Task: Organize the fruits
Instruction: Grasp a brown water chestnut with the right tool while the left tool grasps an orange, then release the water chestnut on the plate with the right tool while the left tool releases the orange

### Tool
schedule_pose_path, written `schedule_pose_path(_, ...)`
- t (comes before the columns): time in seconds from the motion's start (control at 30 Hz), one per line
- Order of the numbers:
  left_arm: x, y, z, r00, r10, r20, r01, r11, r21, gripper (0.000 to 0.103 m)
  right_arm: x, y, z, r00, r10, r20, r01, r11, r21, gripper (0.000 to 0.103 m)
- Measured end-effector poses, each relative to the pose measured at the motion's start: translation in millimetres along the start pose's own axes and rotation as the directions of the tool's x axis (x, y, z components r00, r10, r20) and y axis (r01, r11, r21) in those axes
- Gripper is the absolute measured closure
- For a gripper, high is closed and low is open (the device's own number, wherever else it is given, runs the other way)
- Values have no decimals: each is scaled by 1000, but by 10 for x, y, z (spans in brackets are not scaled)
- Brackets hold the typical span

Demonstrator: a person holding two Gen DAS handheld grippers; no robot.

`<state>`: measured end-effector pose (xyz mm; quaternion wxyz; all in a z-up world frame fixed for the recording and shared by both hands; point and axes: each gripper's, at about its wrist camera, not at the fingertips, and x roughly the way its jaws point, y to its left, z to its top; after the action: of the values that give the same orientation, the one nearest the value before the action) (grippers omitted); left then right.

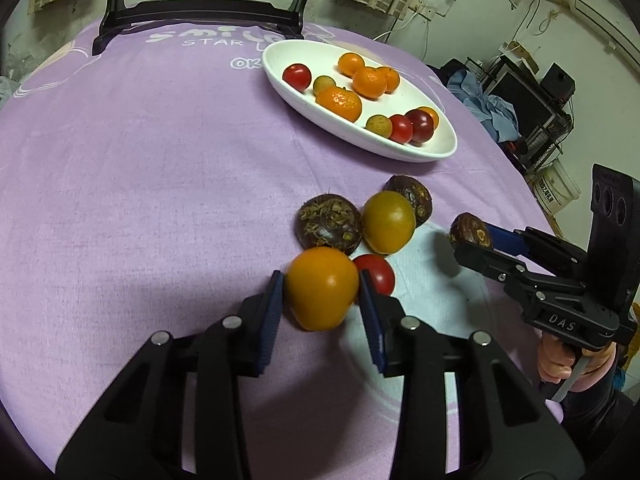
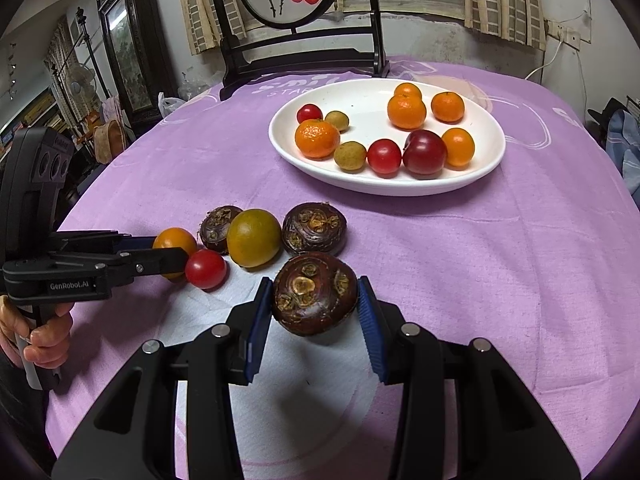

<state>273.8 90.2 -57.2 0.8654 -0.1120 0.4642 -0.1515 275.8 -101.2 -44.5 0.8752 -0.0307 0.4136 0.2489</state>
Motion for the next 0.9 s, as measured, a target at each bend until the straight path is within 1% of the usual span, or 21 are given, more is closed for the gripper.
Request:
schedule_pose_path(0.07,-20,10,5,1000,7,4,-7,1000,-11,65,-8,17,-1,1000,9,3,-9,1000,-8,61)
schedule_pose_path(0.2,-142,-12,18,999,16,52,-14,1000,-26,65,-48,59,2,997,62,34,-62,998,-24,60)
schedule_pose_path(0.27,-196,-56,10,998,-10,68,12,1000,-25,65,-95,70,19,995,65,75,-63,997,-39,60)
schedule_pose_path(0.33,-246,-140,-13,996,-37,86,37,999,-8,65,-162,45,64,989,52,139,-46,998,-43,60)
schedule_pose_path(0.4,-265,-240,20,993,-33,109,32,999,15,65,-180,-48,155,979,29,203,-26,1000,-18,60)
schedule_pose_path(0.43,-261,-273,54,993,-31,114,29,999,20,65,-166,-96,193,976,11,219,-10,1000,-6,61)
schedule_pose_path(0.5,-222,-353,213,993,-25,119,21,999,35,65,-120,-250,335,966,-40,255,31,999,40,61)
schedule_pose_path(0.57,-192,-425,407,991,-3,134,-5,998,58,65,-67,-400,445,962,-59,266,37,996,86,61)
schedule_pose_path(0.67,-114,-535,776,980,59,188,-79,992,97,65,68,-582,667,960,-99,262,66,989,135,61)
schedule_pose_path(0.7,-55,-562,916,977,79,199,-100,990,99,65,90,-617,708,959,-105,263,70,988,140,61)
schedule_pose_path(0.8,152,-591,1249,973,105,205,-126,987,95,65,203,-732,865,960,-113,257,73,984,160,61)
schedule_pose_path(0.9,346,-571,1464,970,134,202,-154,985,84,65,311,-813,983,962,-112,249,70,982,173,61)
